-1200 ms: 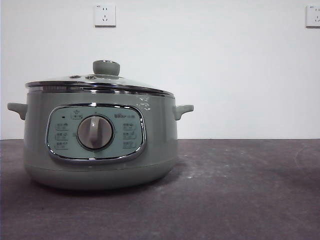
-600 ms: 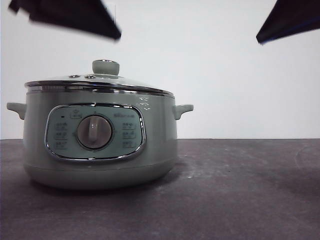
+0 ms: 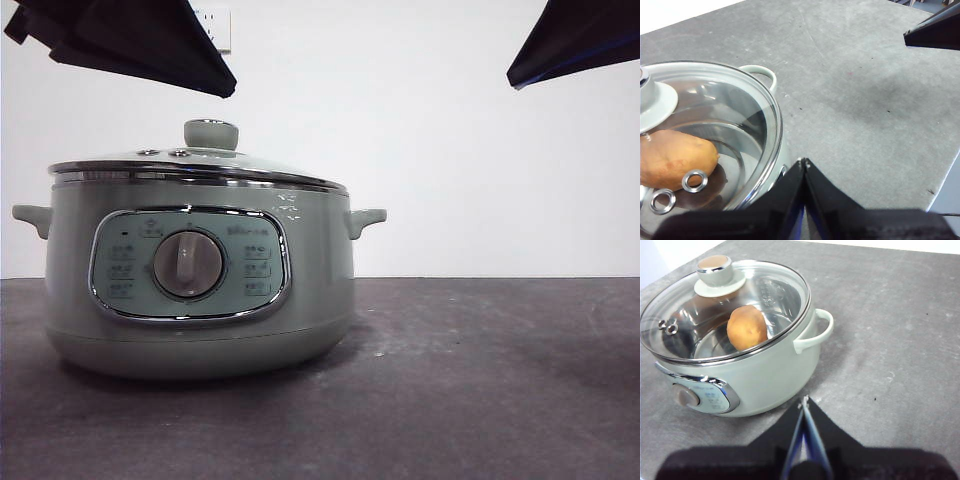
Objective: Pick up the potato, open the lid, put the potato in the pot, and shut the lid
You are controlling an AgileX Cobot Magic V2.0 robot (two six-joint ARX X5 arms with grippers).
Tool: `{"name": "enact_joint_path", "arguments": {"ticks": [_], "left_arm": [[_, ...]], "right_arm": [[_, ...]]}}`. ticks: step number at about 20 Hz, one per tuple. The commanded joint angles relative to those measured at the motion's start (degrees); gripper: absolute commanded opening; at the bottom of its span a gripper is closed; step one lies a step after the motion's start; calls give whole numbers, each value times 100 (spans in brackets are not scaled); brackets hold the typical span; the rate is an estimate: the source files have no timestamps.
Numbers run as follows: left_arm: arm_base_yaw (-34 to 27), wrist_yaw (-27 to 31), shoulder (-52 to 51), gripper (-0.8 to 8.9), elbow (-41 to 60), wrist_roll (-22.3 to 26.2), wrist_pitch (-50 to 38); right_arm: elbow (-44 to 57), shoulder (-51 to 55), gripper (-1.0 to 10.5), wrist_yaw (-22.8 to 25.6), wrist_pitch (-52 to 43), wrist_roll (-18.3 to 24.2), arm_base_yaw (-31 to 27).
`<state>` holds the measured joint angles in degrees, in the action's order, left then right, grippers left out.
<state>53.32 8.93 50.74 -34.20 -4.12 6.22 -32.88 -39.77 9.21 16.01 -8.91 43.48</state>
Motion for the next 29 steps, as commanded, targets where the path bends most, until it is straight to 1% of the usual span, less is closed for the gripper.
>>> {"name": "enact_joint_path", "arguments": {"ticks": [1,3,5,7,9,11,13,15,17,20,23,25,29], "left_arm": [[-4,7,-50,-4,2,146,240],[-144,173,-417,-4,2,391,717],[-431,157,-828,-4,2,629,807],[-935,151,-1244,-4,7,717,804],[-1674,118,-1657,-4,13,686,809],[-2529,-131,-2037,-4,17,542,820],[-3298,-605,-2393,-4,136,529,824],[-3923,-905,-2798,-4,468,522,796],[-4354,-1093,-3230,-4,997,520,680],[-4688,-1084,-3934,-4,1989,369,184],[-4848,-1069,-4487,-4,2780,214,-114],[-4898,-1064,-4719,-4,3095,103,-144],[-4927,-1064,-4920,-4,3353,90,-70]], "right_arm": [[24,4,1,17,-46,-68,2],[24,7,1,17,-46,-68,2],[24,7,1,15,-44,-68,2],[24,7,1,15,-44,-68,2],[24,7,1,17,-44,-68,2],[24,7,1,15,-44,-68,2],[24,7,1,15,-44,-68,2],[24,7,1,17,-44,-68,2],[24,7,1,17,-44,-68,2],[24,7,1,15,-44,-68,2],[24,7,1,17,-44,-68,2],[24,7,1,15,-44,-68,2],[24,7,1,15,-44,-68,2]]}}
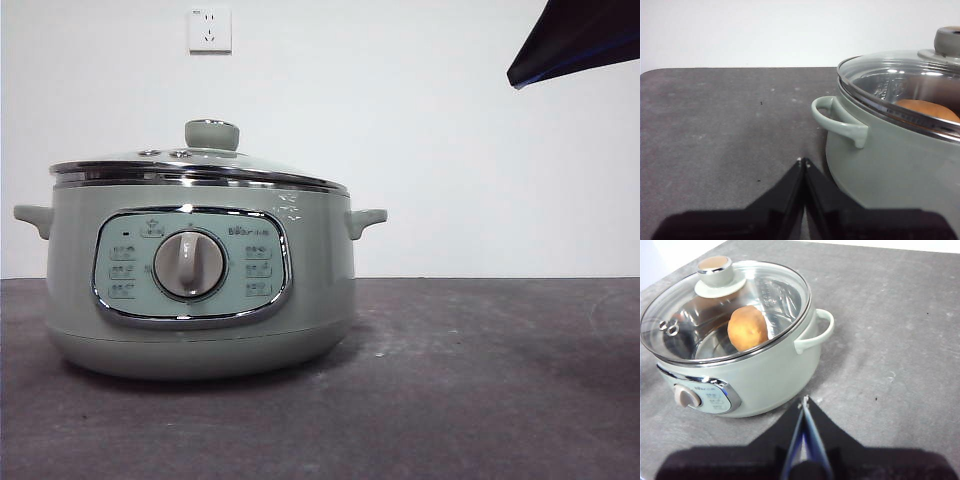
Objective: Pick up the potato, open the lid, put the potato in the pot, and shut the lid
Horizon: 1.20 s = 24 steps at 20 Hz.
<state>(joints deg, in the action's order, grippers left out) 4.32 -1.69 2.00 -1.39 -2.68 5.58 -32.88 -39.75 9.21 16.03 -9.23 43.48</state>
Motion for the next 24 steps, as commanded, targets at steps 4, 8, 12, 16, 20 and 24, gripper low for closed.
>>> {"name": "enact_joint_path", "arguments": {"ticks": [4,8,12,16,20,24], "left_arm": [[-28,173,-192,-4,74,-57,391],[-33,168,-192,-4,116,-50,466],[-33,164,-190,-4,116,-33,511],[-33,164,-190,-4,116,-31,511],[-33,166,-190,-4,116,-33,511],[-33,164,-190,-4,116,-31,511]], "right_arm": [[24,4,1,17,-46,-35,2],[24,4,1,15,-46,-35,2],[24,4,1,15,-46,-35,2],[24,4,1,15,-46,-35,2],[24,4,1,15,-46,-35,2],[24,4,1,15,-46,-35,2]]}}
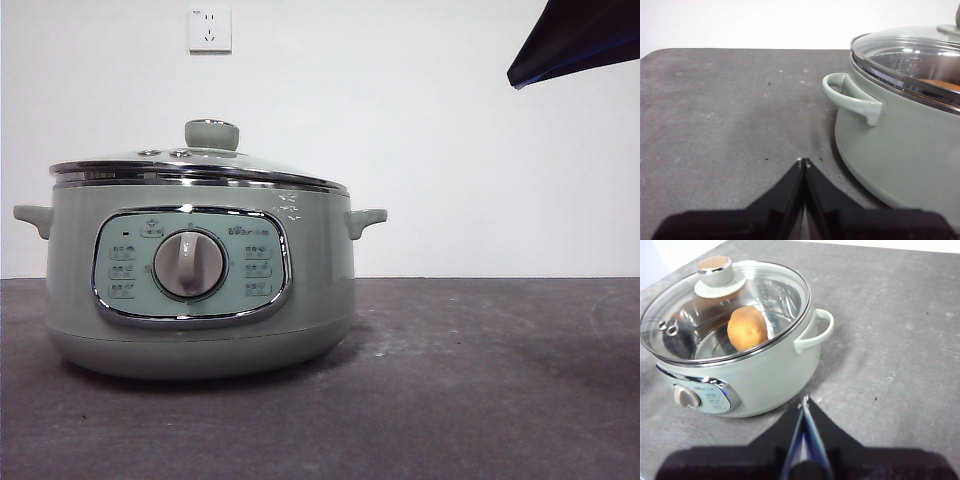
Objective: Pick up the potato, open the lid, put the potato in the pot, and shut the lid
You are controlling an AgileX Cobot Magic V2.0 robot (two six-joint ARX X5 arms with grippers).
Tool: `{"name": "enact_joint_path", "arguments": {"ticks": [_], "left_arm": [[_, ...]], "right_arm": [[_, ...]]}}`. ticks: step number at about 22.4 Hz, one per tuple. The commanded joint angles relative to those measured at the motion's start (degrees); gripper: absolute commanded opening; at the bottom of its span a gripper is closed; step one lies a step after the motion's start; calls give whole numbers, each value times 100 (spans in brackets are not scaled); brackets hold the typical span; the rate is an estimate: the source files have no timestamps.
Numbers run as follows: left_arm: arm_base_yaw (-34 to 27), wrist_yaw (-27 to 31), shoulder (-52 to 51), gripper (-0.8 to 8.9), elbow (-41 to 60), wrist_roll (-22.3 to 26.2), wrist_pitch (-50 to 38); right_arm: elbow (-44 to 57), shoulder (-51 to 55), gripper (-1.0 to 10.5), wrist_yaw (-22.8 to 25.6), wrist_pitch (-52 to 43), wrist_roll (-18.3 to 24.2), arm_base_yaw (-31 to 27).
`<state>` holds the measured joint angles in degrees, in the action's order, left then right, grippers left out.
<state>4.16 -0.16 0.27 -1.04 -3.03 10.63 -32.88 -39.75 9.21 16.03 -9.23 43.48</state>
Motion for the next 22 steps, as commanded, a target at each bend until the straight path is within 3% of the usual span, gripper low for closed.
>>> {"name": "enact_joint_path", "arguments": {"ticks": [1,3,7,11,14,22], "left_arm": [[-17,11,-17,-4,81,2,7],[-17,13,-17,-4,81,2,7],[-17,15,-17,-4,81,4,7],[-17,13,-15,-4,81,4,7],[-17,11,-15,-4,81,2,7],[-17,11,-15,-4,81,4,4]], "right_arm": [[24,4,1,15,-42,-33,2],[24,7,1,20,-39,-4,2],[63,581,1,70,354,938,-474],[601,1641,1,-1038,184,977,-1906],[1292,2509,1,-1082,-221,977,-2739],[2625,3746,1,-1080,-964,964,-2970]]}}
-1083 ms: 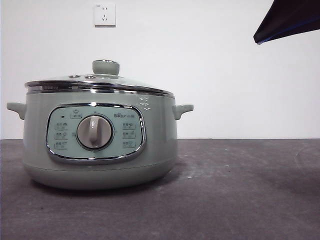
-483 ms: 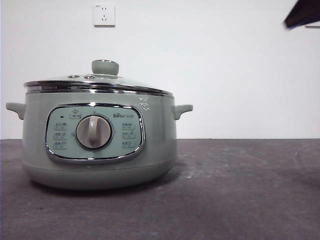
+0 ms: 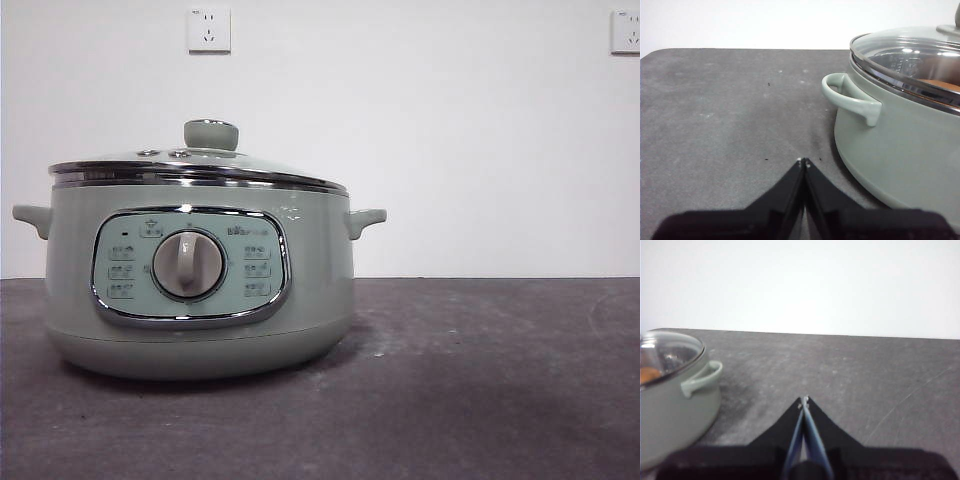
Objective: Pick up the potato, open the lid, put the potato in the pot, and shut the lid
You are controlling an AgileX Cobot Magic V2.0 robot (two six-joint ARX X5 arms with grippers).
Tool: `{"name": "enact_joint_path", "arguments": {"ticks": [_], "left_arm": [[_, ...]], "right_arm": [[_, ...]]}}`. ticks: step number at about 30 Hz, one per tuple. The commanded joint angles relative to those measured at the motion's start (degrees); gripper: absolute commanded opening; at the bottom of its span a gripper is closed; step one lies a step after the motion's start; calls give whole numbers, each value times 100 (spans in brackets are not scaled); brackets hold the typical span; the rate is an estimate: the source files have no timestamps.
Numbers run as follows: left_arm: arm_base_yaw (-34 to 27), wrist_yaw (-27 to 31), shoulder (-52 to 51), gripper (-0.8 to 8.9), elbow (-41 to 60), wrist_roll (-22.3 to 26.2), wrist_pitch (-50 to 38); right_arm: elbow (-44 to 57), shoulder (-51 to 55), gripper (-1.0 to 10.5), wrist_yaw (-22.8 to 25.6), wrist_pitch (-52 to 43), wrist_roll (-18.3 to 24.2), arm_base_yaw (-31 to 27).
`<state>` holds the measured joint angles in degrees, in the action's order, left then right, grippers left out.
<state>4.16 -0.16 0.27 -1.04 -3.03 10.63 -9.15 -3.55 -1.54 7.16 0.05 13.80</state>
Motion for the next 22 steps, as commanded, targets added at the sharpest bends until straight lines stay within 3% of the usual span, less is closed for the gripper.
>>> {"name": "enact_joint_path", "arguments": {"ticks": [1,9,17,22], "left_arm": [[-17,11,-15,-4,81,2,4],[-17,11,-15,-4,81,2,7],[-17,11,-15,-4,81,2,4],[-17,11,-15,-4,81,4,4]], "right_arm": [[356,177,1,-2,-79,-15,-2],[881,260,1,-4,-107,-306,-2],[881,345,1,-11,328,-330,-2],[879,317,1,-129,323,-662,9]]}}
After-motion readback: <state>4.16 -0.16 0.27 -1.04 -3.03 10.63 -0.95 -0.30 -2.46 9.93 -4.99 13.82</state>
